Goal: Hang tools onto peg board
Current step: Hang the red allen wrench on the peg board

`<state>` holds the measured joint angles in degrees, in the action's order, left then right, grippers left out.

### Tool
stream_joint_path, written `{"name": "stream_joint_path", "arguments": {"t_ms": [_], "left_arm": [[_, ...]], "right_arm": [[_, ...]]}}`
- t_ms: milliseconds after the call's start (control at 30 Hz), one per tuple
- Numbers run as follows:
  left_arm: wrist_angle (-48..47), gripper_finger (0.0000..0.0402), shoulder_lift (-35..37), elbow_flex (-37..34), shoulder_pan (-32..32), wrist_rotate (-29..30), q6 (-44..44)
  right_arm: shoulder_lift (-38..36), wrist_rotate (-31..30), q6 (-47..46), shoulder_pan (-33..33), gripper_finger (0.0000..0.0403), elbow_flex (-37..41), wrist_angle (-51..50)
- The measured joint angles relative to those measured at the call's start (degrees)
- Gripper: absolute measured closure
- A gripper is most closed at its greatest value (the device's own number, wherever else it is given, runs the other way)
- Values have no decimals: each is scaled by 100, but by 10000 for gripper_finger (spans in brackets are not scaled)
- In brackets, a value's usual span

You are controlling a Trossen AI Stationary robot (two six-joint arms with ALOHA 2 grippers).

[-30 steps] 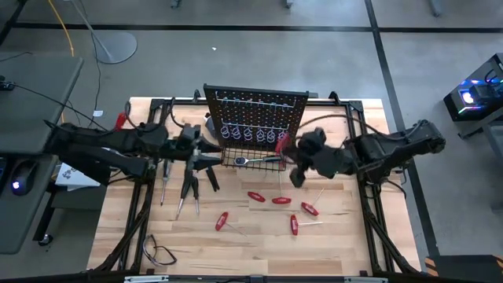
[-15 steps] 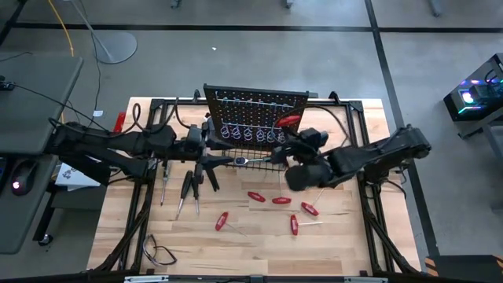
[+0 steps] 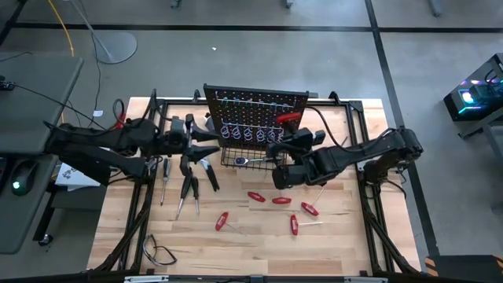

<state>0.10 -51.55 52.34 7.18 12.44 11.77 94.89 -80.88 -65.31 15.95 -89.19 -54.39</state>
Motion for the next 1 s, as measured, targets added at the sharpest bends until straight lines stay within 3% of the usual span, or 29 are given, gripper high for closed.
{"name": "stream_joint_path", "arguments": {"t_ms": [433,1000], "left_arm": [[-404,222,74,0,-2,38,-2],[-677,222,73,0,-2,38,-2]], "right_arm": [[0,174,382,-214,403,0,-253],[238,523,-264,-321,403,2,-528]]}}
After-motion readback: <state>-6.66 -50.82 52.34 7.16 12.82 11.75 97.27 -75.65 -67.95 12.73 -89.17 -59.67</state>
